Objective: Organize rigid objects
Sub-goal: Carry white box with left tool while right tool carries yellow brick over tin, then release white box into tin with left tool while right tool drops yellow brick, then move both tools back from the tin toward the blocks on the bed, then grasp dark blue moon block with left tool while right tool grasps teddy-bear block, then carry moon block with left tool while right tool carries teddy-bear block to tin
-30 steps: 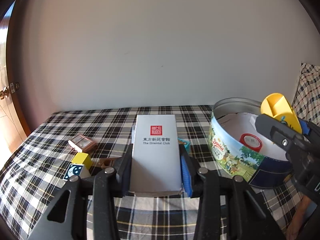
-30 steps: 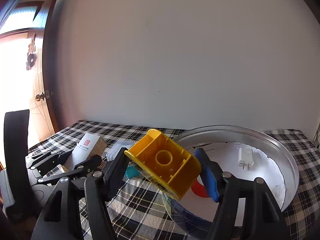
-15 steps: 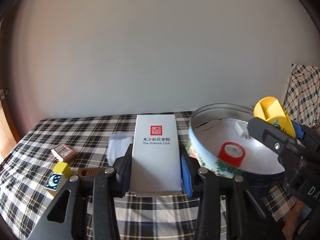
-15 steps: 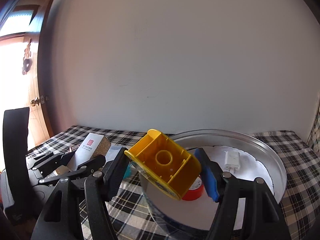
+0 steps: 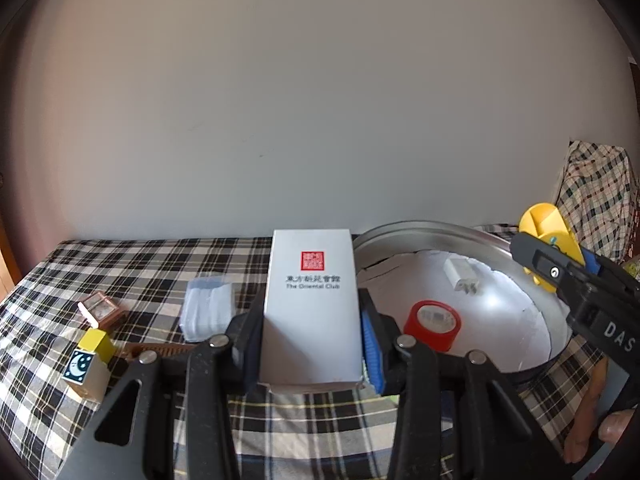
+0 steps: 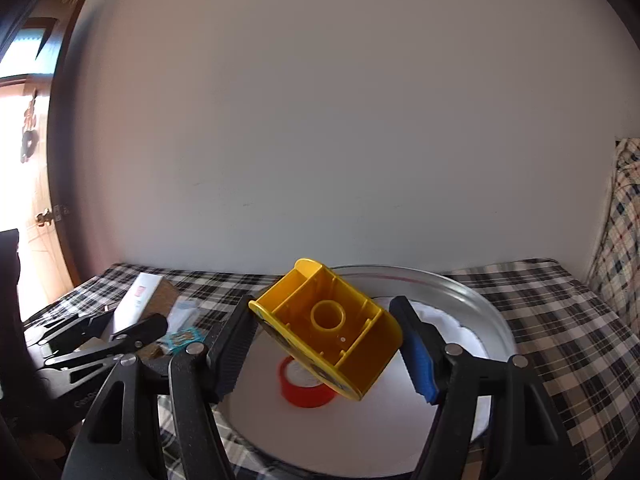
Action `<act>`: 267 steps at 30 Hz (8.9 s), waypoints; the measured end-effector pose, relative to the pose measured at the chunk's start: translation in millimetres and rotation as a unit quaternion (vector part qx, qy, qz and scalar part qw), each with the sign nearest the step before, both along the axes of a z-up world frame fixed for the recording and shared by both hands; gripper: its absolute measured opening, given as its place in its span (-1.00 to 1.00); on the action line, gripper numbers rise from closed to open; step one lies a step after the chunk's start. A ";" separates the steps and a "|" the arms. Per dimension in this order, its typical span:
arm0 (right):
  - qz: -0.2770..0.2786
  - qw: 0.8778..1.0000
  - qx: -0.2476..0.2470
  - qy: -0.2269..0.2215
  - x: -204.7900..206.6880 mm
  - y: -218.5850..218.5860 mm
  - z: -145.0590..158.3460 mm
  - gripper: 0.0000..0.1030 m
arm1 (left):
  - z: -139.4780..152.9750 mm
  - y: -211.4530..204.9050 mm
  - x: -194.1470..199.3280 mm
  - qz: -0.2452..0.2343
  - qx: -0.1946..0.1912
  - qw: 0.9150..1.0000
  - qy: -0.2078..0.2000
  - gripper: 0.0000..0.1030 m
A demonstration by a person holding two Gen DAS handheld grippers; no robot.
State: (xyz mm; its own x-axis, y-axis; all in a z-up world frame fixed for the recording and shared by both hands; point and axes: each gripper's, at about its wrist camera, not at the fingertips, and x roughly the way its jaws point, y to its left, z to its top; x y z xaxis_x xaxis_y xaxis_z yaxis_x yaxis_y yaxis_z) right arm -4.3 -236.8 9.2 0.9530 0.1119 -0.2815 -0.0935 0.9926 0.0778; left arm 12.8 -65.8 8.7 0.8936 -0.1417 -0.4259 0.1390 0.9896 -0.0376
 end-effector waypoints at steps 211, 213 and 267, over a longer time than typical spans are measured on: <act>0.093 0.955 -0.040 0.278 121.4 186.1 -72.5 0.03 | -54.3 215.8 47.7 0.143 0.008 0.962 0.232 -0.14; 0.098 0.956 -0.029 0.274 115.0 182.4 -71.4 0.03 | -53.6 216.4 46.9 0.139 0.008 0.963 0.230 -0.34; 0.068 0.997 -0.016 -0.014 15.9 154.1 11.6 0.03 | 11.4 204.8 -3.1 0.053 -0.097 0.993 -0.030 -0.41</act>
State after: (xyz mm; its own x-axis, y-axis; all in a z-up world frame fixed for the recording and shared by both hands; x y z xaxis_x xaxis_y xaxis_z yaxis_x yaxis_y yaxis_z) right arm 11.6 -82.7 20.8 0.9372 0.2314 -0.2610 -0.2286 0.9726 0.0415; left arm 9.7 138.9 20.1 0.9306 -0.1191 -0.3461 0.0414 0.9737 -0.2239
